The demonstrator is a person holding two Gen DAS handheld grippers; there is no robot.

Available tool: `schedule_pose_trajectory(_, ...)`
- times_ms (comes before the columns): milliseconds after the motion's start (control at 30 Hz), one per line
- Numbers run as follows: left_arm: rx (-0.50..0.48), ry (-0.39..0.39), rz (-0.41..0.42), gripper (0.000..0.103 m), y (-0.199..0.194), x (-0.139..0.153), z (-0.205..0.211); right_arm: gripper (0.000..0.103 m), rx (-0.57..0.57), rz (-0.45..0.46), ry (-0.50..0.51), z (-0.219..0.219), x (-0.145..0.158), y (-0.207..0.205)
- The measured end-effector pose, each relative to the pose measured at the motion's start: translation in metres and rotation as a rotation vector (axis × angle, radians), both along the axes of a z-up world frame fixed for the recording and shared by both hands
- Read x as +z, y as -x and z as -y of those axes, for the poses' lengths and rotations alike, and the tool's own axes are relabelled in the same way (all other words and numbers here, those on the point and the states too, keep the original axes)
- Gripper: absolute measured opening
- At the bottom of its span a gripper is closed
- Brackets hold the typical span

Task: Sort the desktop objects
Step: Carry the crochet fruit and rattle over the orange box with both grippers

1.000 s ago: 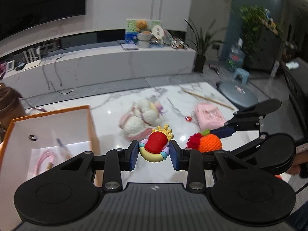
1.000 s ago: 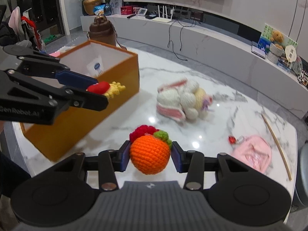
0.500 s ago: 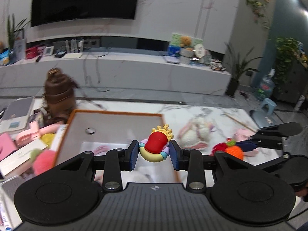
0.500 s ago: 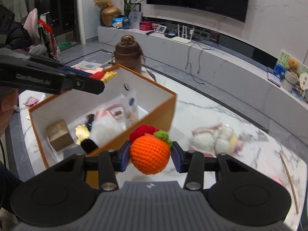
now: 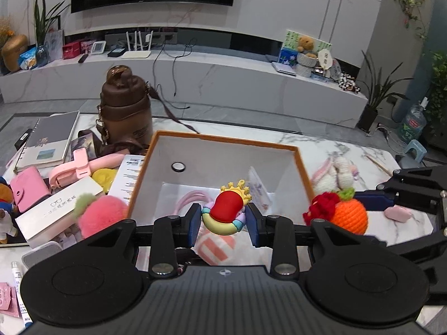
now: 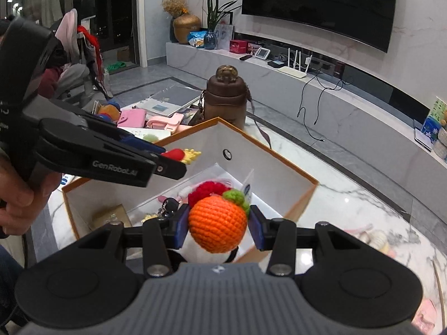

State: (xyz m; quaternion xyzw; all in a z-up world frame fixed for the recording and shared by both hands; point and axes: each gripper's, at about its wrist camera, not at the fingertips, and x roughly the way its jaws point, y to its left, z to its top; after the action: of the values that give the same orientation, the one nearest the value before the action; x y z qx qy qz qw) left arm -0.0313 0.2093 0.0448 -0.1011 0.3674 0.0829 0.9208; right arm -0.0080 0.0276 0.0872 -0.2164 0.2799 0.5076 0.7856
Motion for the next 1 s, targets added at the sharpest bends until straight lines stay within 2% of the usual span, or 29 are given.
schedule_pose_trajectory(167, 0.036, -0.011, -0.032, 0.039, -0.014, -0.01, -0.015, 0.047, -0.02, 0.016, 0.051, -0.025, -0.018, -0.008)
schedule_pose_trajectory(267, 0.053, 0.003, -0.057, 0.039, -0.02, -0.019, -0.023, 0.047, -0.009, -0.008, 0.076, -0.035, -0.03, -0.012)
schedule_pose_trajectory(567, 0.061, 0.036, -0.098, 0.039, -0.032, -0.032, -0.027, 0.047, -0.029, -0.004, 0.133, -0.06, -0.057, -0.023)
schedule_pose_trajectory(700, 0.083, 0.046, -0.129, 0.039, -0.037, -0.038, -0.029, 0.047, -0.049, 0.029, 0.159, -0.069, -0.064, -0.029)
schedule_pose_trajectory(1000, 0.107, 0.027, -0.176, 0.039, -0.042, -0.046, -0.029, 0.047, -0.071, 0.033, 0.173, -0.083, -0.075, -0.036)
